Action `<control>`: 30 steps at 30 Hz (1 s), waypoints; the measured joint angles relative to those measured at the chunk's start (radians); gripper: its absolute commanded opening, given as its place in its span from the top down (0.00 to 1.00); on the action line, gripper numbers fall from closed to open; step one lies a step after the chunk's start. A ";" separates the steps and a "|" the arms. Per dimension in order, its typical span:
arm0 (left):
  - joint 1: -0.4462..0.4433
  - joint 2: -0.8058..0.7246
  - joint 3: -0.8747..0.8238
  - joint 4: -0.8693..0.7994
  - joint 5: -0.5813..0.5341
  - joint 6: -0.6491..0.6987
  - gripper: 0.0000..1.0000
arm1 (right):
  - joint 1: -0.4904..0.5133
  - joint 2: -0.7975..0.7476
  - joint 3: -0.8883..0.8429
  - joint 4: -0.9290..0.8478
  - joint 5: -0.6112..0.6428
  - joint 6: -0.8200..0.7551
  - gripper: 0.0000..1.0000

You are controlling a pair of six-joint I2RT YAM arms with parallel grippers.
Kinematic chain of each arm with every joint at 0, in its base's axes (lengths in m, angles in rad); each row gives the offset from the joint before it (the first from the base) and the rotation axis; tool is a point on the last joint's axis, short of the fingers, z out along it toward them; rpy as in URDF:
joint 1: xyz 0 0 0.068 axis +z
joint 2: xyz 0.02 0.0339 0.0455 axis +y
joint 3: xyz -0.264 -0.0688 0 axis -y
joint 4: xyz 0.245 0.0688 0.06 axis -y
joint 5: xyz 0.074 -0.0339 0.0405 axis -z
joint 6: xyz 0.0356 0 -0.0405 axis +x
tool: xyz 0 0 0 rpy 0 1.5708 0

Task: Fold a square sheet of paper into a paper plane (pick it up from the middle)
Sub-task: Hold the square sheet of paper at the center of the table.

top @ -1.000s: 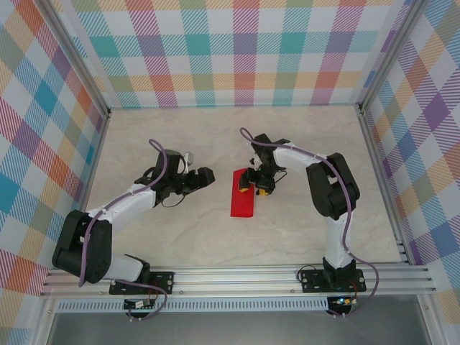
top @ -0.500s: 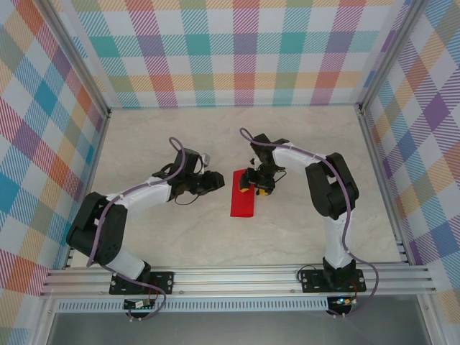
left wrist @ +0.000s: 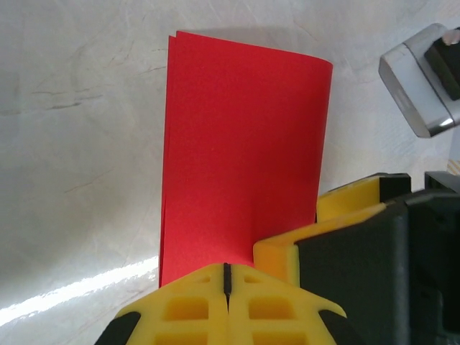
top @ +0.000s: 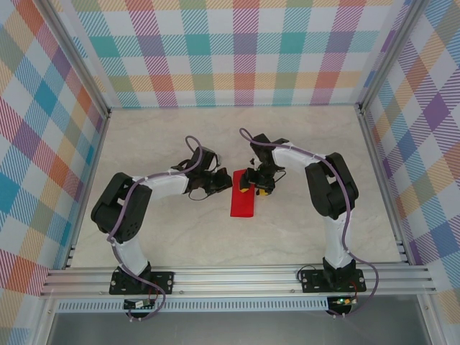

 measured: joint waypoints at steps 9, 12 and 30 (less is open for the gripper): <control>-0.021 0.066 0.055 0.003 0.000 -0.003 1.00 | 0.001 0.001 0.000 0.000 0.004 0.002 0.37; -0.024 0.093 0.064 0.005 -0.001 -0.007 1.00 | 0.001 0.001 0.000 0.000 0.004 0.003 0.37; -0.027 0.143 0.065 0.003 -0.014 -0.028 1.00 | 0.001 0.001 0.000 0.001 0.004 0.009 0.37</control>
